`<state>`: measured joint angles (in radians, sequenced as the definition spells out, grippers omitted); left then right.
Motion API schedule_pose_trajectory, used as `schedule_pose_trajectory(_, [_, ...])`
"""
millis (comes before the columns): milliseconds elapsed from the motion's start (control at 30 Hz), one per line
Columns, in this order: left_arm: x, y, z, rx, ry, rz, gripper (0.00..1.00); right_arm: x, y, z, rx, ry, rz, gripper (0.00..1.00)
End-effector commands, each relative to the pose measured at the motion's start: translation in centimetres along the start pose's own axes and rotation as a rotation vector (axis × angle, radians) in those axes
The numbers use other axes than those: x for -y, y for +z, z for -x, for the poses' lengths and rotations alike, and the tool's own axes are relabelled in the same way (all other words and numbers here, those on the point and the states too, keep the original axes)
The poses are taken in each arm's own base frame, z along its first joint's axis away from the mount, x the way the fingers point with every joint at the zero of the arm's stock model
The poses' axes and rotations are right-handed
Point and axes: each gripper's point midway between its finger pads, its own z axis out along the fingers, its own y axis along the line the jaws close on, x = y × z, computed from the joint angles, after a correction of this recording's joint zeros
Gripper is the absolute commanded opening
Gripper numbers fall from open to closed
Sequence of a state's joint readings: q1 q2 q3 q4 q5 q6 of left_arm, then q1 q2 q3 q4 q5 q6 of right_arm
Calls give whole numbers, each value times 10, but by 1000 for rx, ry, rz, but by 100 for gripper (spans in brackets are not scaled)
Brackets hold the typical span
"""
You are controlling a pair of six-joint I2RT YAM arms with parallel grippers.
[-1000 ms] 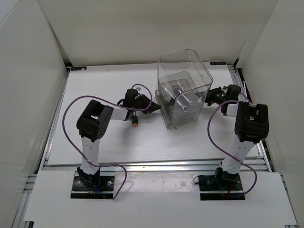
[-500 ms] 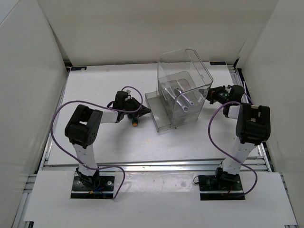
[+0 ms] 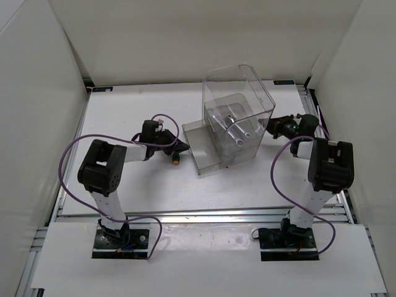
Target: Sort the tools into containers
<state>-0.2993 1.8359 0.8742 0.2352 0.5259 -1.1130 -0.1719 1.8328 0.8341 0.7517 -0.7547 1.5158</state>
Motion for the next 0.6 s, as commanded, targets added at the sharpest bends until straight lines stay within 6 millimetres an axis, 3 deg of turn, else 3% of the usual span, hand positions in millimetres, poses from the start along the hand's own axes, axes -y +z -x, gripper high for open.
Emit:
schedule_pose_trajectory(0, [-22,-9,0,-15,-4,107,31,-20,-6,-3,8,-61,55,9])
schedule_pose_trajectory(167, [-9,-15,19,39,52,141,60,-20,-7,-4,3,-63,54,9])
schedule_pose_trajectory(267, [18,-24,39,90,105,119,72,-19,-7,-6,-5,-61,52,9])
schedule_pose_trajectory(333, [40,-33,55,134,148,96,77,-16,-8,-7,-3,-57,48,9])
schedule_pose_trajectory(467, [60,-64,88,271,245,145,82,-15,-10,-10,-3,-57,48,9])
schedule_pose_trajectory(567, [45,-77,96,312,293,260,87,-13,-13,-13,-7,-50,45,9])
